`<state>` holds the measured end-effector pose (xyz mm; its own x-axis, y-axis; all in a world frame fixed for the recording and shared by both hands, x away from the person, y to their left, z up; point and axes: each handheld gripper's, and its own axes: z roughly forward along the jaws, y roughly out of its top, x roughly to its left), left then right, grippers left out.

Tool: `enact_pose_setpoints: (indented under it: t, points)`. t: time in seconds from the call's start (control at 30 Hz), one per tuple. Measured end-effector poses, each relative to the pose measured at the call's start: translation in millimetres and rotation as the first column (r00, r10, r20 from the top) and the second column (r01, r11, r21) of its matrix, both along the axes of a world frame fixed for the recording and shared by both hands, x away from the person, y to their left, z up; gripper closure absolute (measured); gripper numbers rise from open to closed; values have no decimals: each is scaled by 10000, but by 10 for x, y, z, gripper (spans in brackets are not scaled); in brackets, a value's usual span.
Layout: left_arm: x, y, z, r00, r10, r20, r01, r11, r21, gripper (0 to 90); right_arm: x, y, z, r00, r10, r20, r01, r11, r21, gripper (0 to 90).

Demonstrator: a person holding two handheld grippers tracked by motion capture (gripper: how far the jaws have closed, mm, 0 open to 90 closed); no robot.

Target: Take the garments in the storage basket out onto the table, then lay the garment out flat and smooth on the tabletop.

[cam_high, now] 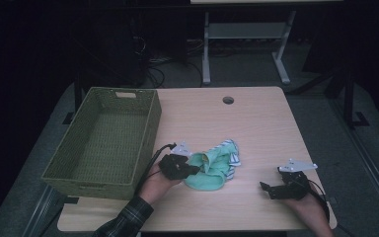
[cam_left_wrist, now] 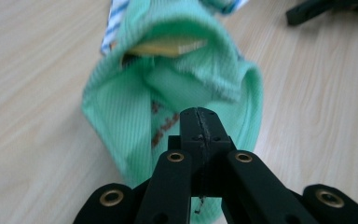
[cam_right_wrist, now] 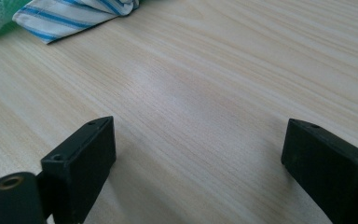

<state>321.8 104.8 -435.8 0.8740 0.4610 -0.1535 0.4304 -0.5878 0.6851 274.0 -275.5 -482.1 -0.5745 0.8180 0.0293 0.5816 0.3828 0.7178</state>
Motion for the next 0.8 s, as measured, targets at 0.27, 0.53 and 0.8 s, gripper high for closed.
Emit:
enact_pose_setpoints:
  t: [0.27, 0.53, 0.8]
  points:
    - [-5, 42, -127, 9999, -19, -104, 24, 9989, 477, 896, 44, 57, 52, 9997, 238, -92, -239, 9997, -26, 143]
    - [4, 6, -222, 9999, -87, -149, 101, 9947, 1025, 896, 130, 207, 149, 9975, 701, -79, -698, 9968, 384, 196]
    - [13, 10, -232, 9998, -95, -164, 112, 9942, 1071, 896, 230, 370, 249, 9938, 1109, 17, -1107, 9911, 743, 244]
